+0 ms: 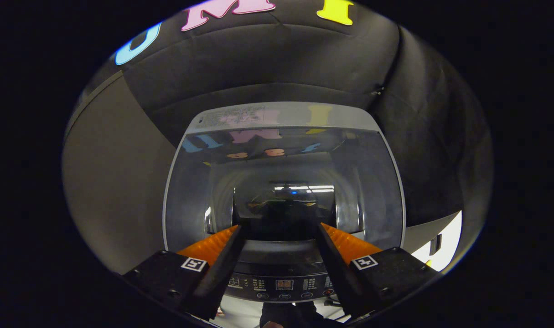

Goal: Put the clothes into the washing machine and then close the washing machine lid.

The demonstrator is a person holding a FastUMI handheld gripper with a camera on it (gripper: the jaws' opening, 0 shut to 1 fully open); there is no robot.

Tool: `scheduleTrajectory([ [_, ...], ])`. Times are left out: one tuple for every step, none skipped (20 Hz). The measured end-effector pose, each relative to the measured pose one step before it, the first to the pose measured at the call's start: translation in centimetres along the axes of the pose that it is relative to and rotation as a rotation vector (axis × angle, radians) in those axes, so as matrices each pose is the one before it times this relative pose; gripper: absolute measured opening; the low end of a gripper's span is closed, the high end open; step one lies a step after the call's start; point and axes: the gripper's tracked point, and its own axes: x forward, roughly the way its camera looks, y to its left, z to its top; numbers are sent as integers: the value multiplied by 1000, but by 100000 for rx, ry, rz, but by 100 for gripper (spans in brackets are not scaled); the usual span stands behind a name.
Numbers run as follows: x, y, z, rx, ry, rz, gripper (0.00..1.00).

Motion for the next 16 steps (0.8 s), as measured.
scheduleTrajectory([
  [-501,-21,520,103,-1538,181,99],
  [-629,-30,628,-179,-1916,199,99],
  [-816,173,952,-287,-2428,607,99],
  [-1027,221,1119,-379,-3437,900,99],
  [-1235,134,1049,-415,-4184,790,99],
  [-1271,263,1517,-171,-4755,996,99],
  [-1124,224,1741,150,-5337,612,99],
  [-1160,267,1734,450,-5341,808,99],
  [-1237,143,1863,640,-5405,278,99],
  [-1199,54,1878,372,-5791,190,99],
  [-1126,8,1920,256,-5800,471,99],
  [-1538,-3,2002,-440,-5774,271,99],
  [-2329,249,1617,-898,-5415,269,99],
  [-1663,459,1853,-918,-4819,897,99],
  [-805,420,1996,-564,-5016,968,99],
  [-904,297,1860,145,-4958,1084,99],
])
